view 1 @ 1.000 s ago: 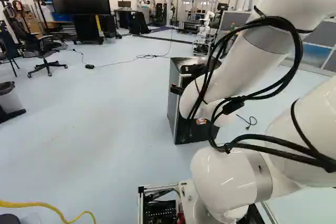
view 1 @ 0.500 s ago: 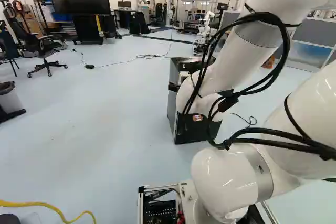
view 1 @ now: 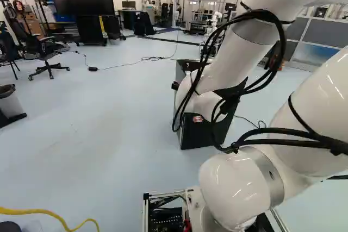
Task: Grab a drink from the fridge
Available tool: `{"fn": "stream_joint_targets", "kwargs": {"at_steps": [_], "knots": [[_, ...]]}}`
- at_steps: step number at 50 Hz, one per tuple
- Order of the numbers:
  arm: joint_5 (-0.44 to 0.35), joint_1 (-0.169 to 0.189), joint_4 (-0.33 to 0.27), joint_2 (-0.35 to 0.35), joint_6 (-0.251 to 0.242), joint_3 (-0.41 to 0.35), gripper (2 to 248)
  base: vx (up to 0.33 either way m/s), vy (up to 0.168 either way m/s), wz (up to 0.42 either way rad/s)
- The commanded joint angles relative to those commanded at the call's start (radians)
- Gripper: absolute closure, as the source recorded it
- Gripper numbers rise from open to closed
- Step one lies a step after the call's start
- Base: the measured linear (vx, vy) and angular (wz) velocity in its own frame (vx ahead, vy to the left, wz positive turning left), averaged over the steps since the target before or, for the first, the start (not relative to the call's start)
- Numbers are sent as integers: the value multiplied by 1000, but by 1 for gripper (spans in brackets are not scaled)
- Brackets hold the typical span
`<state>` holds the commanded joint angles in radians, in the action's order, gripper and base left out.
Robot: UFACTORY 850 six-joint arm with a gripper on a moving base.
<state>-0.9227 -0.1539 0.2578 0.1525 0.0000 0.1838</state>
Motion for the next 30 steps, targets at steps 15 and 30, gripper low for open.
{"fn": "stream_joint_targets", "kwargs": {"at_steps": [15, 30], "knots": [[-48, -60, 113, -57, 0, 13, 3, 0, 0, 0], [-81, -106, 230, -161, 0, 73, 3, 0, 0, 0]]}}
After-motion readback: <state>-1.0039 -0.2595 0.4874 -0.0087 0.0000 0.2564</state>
